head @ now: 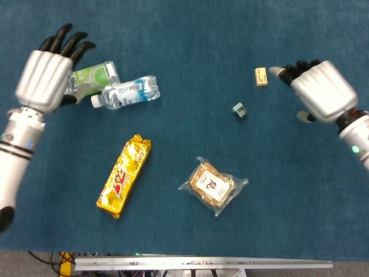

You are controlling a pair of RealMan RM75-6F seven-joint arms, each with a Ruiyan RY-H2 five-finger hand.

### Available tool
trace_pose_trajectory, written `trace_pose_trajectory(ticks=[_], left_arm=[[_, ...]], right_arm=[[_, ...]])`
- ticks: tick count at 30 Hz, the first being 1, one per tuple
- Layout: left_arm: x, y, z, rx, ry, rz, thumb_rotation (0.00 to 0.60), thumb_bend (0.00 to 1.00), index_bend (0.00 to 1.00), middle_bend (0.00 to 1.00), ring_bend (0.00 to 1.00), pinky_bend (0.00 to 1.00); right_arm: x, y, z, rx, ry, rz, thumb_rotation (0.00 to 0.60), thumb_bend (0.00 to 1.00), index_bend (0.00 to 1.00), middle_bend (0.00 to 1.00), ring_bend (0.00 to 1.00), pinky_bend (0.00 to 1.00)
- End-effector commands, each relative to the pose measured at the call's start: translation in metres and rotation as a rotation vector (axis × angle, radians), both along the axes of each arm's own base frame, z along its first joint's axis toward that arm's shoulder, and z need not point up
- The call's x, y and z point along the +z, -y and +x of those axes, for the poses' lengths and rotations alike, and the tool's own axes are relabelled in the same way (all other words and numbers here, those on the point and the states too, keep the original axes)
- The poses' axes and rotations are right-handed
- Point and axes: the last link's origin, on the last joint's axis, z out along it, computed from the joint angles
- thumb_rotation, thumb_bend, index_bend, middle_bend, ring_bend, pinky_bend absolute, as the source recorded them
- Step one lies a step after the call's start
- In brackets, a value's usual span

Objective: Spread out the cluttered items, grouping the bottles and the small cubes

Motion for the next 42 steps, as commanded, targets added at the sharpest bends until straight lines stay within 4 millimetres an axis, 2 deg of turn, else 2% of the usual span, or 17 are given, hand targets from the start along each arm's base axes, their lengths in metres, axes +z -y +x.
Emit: trace_pose_trajectory(ticks=[1,9,15,25,38,42], left_arm=[[0.012,0.015,-0.009,-0.012,-0.011,-0.004,0.6,0.26,0.2,0.16,0.05,0.22],[0.036,0.051,-0.026,-0.019,-0.033,0.001,0.6,0.26,0.2,0.16,0.05,0.22],[0.05,0.07,-0.034,-0.007,-0.029,0.016,0.6,0.26,0.2,0.16,0.05,0.22],[0.058,0.095,-0.048,0.016,-0.03,0.003,0.6,0.26,0.2,0.17,0.05,0.22],[0.064,0.114,-0.053,0.037,-0.014,0.0,0.6,0.26,0.2,0.16,0.05,0.22],[0.065,0.115,-0.055,0.047,-0.009,0.003,0.6,0.26,0.2,0.16,0.05,0.22]], right_arm=[[-0.012,0.0,0.006,0.015,-0.015,0.024,0.6,0.01,0.2,0.36,0.32,0.47],[-0.044,0.0,0.017,0.04,-0.04,0.082,0.6,0.01,0.2,0.35,0.29,0.47],[-0.066,0.005,0.021,0.051,-0.08,0.102,0.6,0.01,0.2,0.35,0.29,0.47],[-0.098,0.013,0.026,0.051,-0.11,0.113,0.6,0.01,0.2,0.35,0.29,0.46],[-0.131,0.024,0.034,0.048,-0.127,0.11,0.6,0.01,0.2,0.36,0.29,0.46],[-0.135,0.026,0.035,0.048,-0.125,0.096,0.6,0.06,0.21,0.39,0.29,0.46]])
